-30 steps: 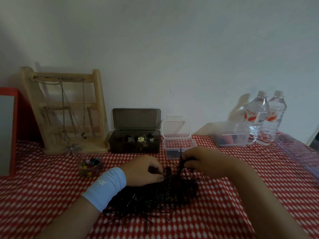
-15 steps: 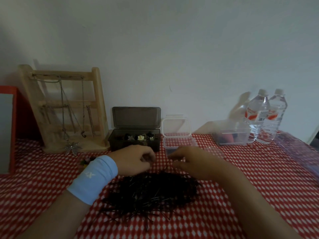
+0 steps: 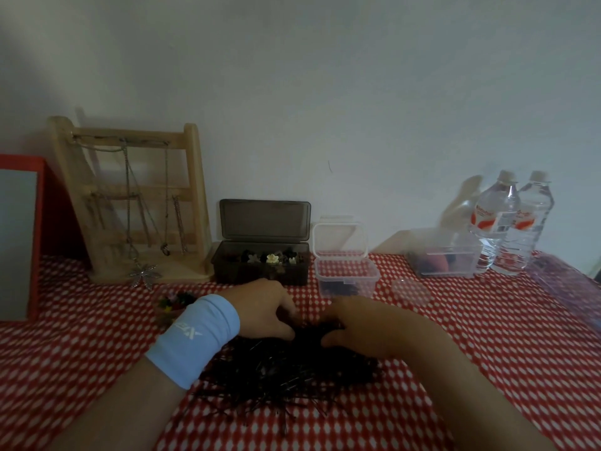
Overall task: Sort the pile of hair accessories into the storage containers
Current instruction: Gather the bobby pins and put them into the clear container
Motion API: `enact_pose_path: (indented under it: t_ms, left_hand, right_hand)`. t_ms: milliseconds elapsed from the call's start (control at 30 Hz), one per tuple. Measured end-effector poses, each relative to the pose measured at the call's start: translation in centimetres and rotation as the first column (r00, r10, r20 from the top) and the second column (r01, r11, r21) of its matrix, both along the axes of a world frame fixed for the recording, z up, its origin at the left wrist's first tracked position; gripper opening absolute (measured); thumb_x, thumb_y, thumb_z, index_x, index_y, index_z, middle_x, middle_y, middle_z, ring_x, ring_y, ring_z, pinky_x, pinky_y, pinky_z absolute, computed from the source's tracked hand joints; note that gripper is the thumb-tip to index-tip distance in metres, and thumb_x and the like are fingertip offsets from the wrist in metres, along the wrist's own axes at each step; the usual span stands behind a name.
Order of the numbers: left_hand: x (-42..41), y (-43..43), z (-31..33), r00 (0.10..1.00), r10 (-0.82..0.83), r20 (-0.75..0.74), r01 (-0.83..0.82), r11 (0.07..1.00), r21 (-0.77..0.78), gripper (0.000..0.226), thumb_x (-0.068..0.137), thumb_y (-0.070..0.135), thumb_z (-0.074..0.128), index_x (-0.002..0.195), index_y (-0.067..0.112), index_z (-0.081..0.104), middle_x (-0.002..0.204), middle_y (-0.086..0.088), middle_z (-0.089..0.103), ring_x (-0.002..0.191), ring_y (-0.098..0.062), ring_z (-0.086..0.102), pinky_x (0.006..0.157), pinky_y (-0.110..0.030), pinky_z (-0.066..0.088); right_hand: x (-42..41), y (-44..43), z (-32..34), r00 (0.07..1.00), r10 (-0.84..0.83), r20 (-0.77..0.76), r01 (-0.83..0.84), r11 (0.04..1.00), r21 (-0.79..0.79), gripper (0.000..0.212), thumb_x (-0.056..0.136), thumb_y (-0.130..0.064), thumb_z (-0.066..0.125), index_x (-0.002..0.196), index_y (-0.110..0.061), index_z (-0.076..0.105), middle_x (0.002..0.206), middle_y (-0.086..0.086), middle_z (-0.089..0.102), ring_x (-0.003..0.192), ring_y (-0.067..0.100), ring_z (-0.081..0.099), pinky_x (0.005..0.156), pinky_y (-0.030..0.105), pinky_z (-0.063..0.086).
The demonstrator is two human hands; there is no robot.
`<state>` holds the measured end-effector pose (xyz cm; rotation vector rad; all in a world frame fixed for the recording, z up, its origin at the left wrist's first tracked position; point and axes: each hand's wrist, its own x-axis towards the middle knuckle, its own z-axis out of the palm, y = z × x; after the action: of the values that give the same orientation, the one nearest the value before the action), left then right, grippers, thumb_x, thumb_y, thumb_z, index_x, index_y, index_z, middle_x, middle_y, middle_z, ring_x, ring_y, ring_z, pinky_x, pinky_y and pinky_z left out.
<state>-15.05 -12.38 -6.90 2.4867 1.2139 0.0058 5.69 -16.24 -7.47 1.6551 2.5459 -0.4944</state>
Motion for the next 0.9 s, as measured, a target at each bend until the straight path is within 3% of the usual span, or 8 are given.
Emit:
enact_pose_path:
  t_ms: [133,267,400,500,600,767,900]
  left_hand:
    - [0.4,0.0,-0.2,1.000,-0.012,0.007,0.012,1.000,0.023,0.025,0.087,0.036,0.069,0.110,0.027,0.073,0.106,0.012,0.069,0.091,-0.004,0.060,0.079,-0.015,0.045]
    - [0.0,0.1,0.1,1.000,0.007,0.019,-0.007,1.000,0.008,0.026,0.086,0.037,0.070,0.110,0.029,0.072,0.106,0.014,0.069,0.092,-0.003,0.062,0.086,-0.020,0.050]
    - [-0.6,0.4,0.5,0.998,0.039,0.039,-0.039,0.999,0.005,0.030,0.083,0.039,0.073,0.112,0.031,0.071,0.099,0.022,0.065,0.086,0.006,0.059,0.074,-0.006,0.043]
    - [-0.7,0.4,0.5,0.999,0.045,0.021,-0.045,0.999,-0.016,0.037,0.080,0.042,0.075,0.115,0.031,0.070,0.105,0.020,0.066,0.092,0.003,0.060,0.083,-0.015,0.049]
    - [-0.4,0.3,0.3,0.999,0.042,-0.014,-0.043,0.998,-0.035,0.039,0.078,0.044,0.075,0.114,0.032,0.069,0.111,0.016,0.067,0.099,-0.003,0.062,0.092,-0.025,0.052]
    - [-0.8,0.5,0.7,0.999,0.053,-0.014,-0.053,0.998,-0.033,0.041,0.081,0.043,0.074,0.119,0.029,0.066,0.101,0.019,0.058,0.098,-0.004,0.059,0.076,-0.011,0.044]
    - [-1.5,0.6,1.1,0.998,0.066,-0.021,-0.067,0.996,-0.061,0.043,0.082,0.044,0.073,0.121,0.029,0.065,0.112,0.017,0.061,0.098,-0.002,0.059,0.085,-0.016,0.047]
  right_hand:
    - [-0.6,-0.4,0.0,0.999,0.023,-0.042,-0.023,1.000,0.004,0.042,0.091,-0.046,0.066,0.128,-0.030,0.060,0.123,-0.008,0.062,0.106,0.011,0.059,0.096,0.030,0.049]
    - [-0.5,-0.1,-0.3,0.998,0.015,-0.056,-0.015,1.000,0.007,0.034,0.098,-0.033,0.058,0.132,-0.028,0.059,0.129,-0.004,0.062,0.112,0.015,0.058,0.102,0.035,0.046]
    - [0.0,-0.2,-0.2,0.999,0.013,-0.050,-0.012,1.000,0.009,0.038,0.099,-0.027,0.056,0.136,-0.029,0.054,0.134,-0.005,0.059,0.116,0.015,0.056,0.105,0.035,0.044]
    - [-0.8,-0.6,-0.6,0.997,0.048,-0.058,-0.045,0.998,0.046,0.041,0.096,-0.037,0.060,0.136,-0.032,0.050,0.134,-0.009,0.056,0.118,0.013,0.053,0.102,0.027,0.041]
    - [-1.6,-0.4,-0.9,0.999,-0.002,-0.034,0.004,0.999,0.048,0.036,0.096,-0.036,0.061,0.129,-0.023,0.055,0.127,-0.003,0.058,0.112,0.017,0.057,0.099,0.031,0.046]
    - [-1.0,-0.1,-0.3,1.000,0.010,-0.015,-0.010,1.000,0.023,0.033,0.098,-0.036,0.058,0.128,-0.022,0.055,0.128,0.001,0.059,0.113,0.020,0.057,0.101,0.039,0.046]
    - [0.1,-0.3,0.3,0.989,-0.038,-0.144,0.035,0.999,-0.022,0.038,0.100,-0.032,0.054,0.137,-0.025,0.051,0.137,-0.004,0.054,0.119,0.013,0.051,0.102,0.029,0.040]
